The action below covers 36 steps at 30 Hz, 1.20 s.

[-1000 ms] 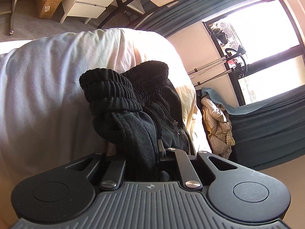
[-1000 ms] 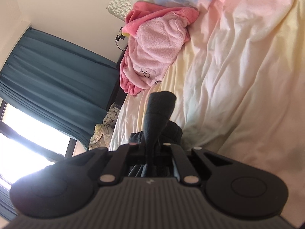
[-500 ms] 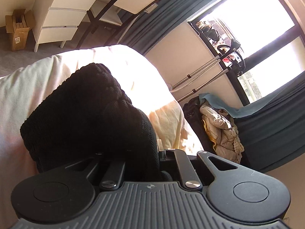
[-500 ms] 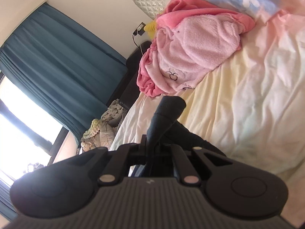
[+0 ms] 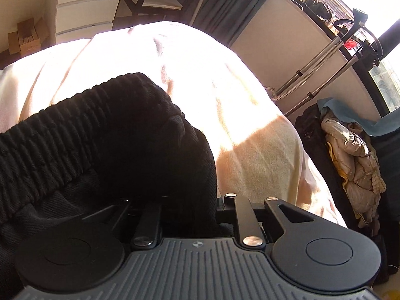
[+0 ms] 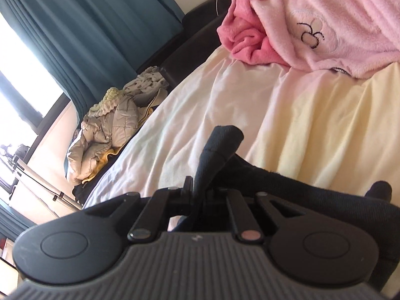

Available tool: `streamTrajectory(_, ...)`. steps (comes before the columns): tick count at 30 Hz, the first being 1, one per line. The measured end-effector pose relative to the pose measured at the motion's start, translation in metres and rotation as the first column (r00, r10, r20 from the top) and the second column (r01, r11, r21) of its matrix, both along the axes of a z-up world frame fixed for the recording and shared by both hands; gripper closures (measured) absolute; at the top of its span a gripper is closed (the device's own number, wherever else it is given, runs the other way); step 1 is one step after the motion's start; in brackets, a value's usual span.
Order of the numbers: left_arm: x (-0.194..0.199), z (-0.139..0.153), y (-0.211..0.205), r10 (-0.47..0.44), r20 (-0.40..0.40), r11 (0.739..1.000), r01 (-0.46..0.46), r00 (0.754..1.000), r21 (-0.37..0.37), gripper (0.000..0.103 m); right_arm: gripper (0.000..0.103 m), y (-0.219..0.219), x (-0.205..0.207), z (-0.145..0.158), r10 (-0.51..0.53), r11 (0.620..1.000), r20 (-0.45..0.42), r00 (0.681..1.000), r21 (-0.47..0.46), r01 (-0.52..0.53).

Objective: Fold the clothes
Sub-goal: 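Lift the waistband and hem together, folding the trousers over on themselves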

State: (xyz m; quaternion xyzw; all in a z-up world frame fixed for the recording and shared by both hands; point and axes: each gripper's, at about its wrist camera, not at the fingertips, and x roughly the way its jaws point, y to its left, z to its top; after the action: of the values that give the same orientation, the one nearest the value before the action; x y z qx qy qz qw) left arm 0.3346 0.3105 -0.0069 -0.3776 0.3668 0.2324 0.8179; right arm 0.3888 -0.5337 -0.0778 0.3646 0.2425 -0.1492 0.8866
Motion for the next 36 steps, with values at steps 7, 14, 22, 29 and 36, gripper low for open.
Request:
streamTrajectory(7, -0.036, 0.034, -0.015, -0.126, 0.099, 0.992, 0.124, 0.987, 0.022, 0.016, 0.059, -0.011, -0.048, 0.015, 0.035, 0.999, 0.035, 0.999, 0.008, -0.035)
streamTrajectory(14, -0.142, 0.036, -0.037, -0.083, 0.307, 0.989, 0.116, 0.948, -0.091, 0.007, 0.048, -0.015, -0.126, 0.042, 0.055, 0.998, 0.075, 0.996, -0.005, -0.055)
streamTrajectory(22, -0.243, -0.033, -0.019, 0.038, 0.261, 0.968, 0.03, 0.965, -0.249, 0.007, 0.038, -0.026, -0.201, -0.006, -0.004, 0.989, 0.031, 1.0, 0.151, -0.001)
streamTrajectory(29, -0.238, -0.068, 0.013, 0.139, 0.378, 0.92, 0.022, 0.915, -0.391, 0.007, 0.026, -0.024, -0.188, -0.058, 0.007, 0.94, 0.059, 0.998, 0.34, -0.027)
streamTrajectory(36, -0.18, -0.056, 0.006, 0.084, 0.353, 0.972, 0.002, 0.932, -0.237, 0.023, 0.039, -0.021, -0.127, -0.062, -0.047, 0.957, 0.118, 0.992, 0.289, 0.011)
